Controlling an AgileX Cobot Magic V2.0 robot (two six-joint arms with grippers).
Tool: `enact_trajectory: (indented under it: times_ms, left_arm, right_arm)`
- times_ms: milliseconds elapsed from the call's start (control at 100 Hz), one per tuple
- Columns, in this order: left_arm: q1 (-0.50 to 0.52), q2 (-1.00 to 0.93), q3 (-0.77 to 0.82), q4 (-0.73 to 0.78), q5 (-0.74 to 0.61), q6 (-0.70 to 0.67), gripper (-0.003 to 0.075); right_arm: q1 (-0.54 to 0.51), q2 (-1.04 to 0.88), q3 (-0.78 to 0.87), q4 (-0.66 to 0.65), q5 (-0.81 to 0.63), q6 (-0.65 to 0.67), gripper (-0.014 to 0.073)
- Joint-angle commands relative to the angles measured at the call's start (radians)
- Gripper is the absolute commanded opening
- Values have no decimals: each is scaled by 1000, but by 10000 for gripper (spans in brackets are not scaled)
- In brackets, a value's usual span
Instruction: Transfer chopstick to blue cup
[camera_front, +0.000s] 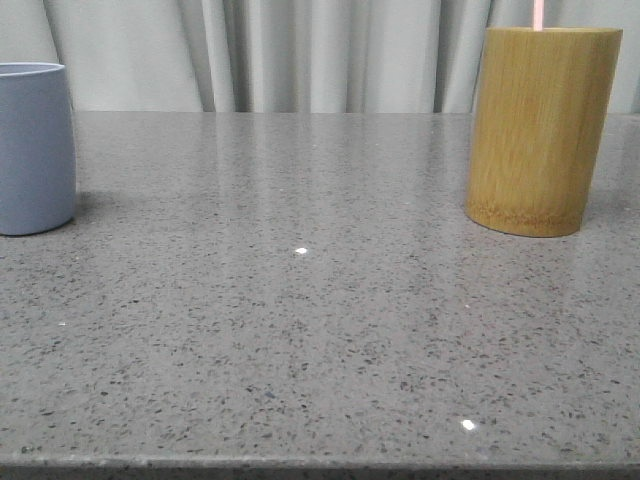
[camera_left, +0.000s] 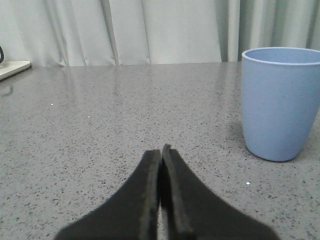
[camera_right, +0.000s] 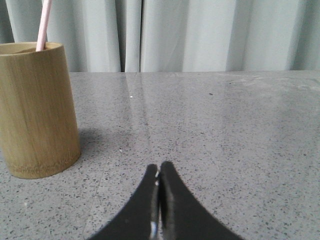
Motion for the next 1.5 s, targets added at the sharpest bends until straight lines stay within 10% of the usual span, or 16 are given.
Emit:
enact_trajectory:
  times_ms: [0, 1010, 1490]
  left_arm:
    - [2, -35, 8, -8, -83, -4, -19]
    - [2, -35, -1, -21, -165, -6, -19]
    - [2, 171, -430, -33, 123, -6, -19]
  right_arm:
    - [-7, -22, 0, 0, -74, -3, -61]
    - [-7, -22, -7, 1, -106, -2, -61]
    - [-7, 150, -378, 2, 185, -3, -61]
